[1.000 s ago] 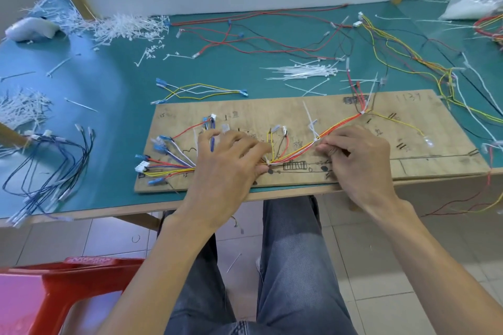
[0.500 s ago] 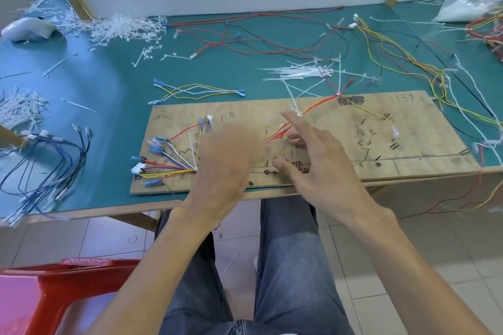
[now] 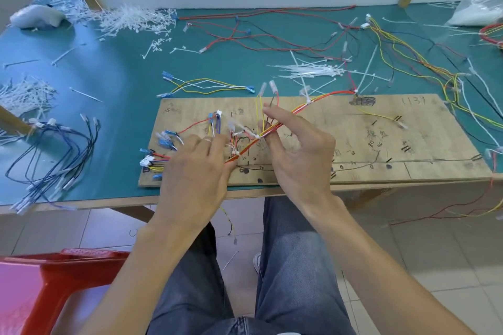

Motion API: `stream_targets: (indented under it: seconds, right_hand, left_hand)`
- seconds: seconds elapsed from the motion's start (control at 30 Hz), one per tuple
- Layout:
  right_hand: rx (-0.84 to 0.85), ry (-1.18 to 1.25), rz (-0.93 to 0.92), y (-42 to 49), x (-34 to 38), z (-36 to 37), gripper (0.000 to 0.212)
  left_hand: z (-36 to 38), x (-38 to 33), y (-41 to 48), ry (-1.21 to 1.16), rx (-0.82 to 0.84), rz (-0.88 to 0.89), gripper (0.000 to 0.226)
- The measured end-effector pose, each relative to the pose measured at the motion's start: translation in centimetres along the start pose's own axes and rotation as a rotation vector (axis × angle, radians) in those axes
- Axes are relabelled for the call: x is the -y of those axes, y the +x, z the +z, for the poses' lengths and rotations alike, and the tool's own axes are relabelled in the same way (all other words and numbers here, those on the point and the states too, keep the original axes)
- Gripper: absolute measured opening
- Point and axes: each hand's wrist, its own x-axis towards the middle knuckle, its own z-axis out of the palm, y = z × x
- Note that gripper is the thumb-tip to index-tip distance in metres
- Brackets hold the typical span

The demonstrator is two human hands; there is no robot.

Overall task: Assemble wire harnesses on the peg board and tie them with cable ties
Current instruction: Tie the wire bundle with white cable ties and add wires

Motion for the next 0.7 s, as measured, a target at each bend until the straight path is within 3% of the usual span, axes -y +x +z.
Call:
stream_targets:
  seconds: [0.1,0.3,0.4,0.5,0.6,0.7]
  right_hand:
    - [-0.047,0.060,0.020,-0.3,-0.4,0.8,0.025]
    - [0.118,0.047,0.093,-1.3,-1.1,1.1,0.033]
    - [0.239,0.031,0.059,-1.5,-1.1,1.4,0.030]
    - [0.362,0.005,0.047,-1.5,-0.5,1.6,0.042]
    - [0.370,-0.013,0.062,-1.4,-0.7,1.6,0.047]
    - [0.385,0.084,0.130,-1.3,-0.9,1.4,0.039]
  left_hand:
    - [0.4,0.6,0.3,0.057,0.011,0.107,0.021]
    - [1.6,1.1,0.2,0.044,-0.015,0.156,0.009]
    - [1.1,1.1,0.7,-0.126,-0.149,0.086,0.014]
    - [0.0,1.3,2.2,-0.207,-0.236,0.008,0.011]
    - [-0.7,2.1,3.1,-0.249,-0.148,0.095,0.025]
    - [-1.0,3.9,2.6,-0.304,0.092,0.186,0.042]
